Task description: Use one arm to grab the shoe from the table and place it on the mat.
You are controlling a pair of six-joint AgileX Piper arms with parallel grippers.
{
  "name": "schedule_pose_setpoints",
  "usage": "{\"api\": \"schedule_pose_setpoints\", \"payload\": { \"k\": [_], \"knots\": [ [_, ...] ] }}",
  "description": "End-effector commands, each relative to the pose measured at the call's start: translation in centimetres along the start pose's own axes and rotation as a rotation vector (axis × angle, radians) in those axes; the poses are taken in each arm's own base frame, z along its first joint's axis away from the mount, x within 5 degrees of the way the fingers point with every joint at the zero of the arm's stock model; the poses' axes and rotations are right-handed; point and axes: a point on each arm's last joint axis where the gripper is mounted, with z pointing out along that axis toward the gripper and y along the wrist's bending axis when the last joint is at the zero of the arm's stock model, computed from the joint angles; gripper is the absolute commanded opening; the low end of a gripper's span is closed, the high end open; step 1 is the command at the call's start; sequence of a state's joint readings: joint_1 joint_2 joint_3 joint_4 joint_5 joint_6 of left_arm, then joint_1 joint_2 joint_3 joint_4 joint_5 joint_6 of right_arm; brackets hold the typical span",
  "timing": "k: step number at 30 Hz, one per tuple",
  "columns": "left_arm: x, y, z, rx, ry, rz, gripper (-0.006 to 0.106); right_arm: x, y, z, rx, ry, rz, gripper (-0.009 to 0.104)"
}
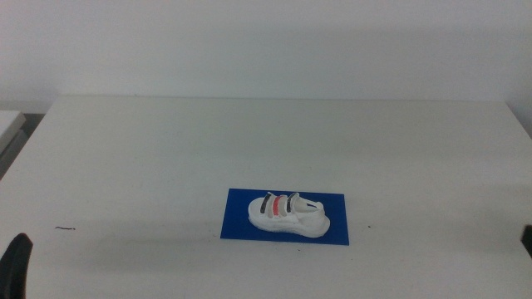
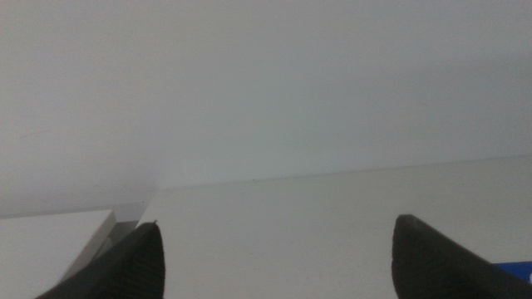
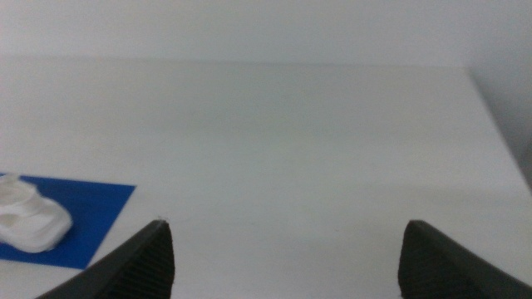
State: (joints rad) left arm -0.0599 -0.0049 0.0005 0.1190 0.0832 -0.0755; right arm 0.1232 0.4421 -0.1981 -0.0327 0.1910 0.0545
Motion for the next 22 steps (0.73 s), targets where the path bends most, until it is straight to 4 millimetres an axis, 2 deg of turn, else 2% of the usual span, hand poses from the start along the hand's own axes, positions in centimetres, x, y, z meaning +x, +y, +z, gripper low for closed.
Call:
{"api": "schedule_pose_setpoints", "payload": {
  "k": [1,8,10,13,22],
  "knots": [
    [-0.1,0.0,0.0,-0.002,-0.007,-0.003,0.094,1.0,-0.4,-0.6,0.035,-0.05,0.017,0.083],
    [-0.1,0.0,0.0,-0.002,-0.007,-0.003,0.094,4.9,-0.5,-1.6,0.047,-0.128,0.022,0.083],
    [-0.1,0.0,0.0,-0.002,-0.007,-0.003,0.094,4.7,-0.4,-2.1,0.046,-0.186,0.021,0.083],
    [-0.1,0.0,0.0,-0.002,-0.007,-0.003,0.094,5.4,-0.4,-2.6,0.049,-0.166,0.022,0.083],
    [-0.1,0.0,0.0,-0.002,-0.007,-0.003,0.094,5.5,-0.4,-2.6,0.049,-0.15,0.023,0.083]
  ]
}}
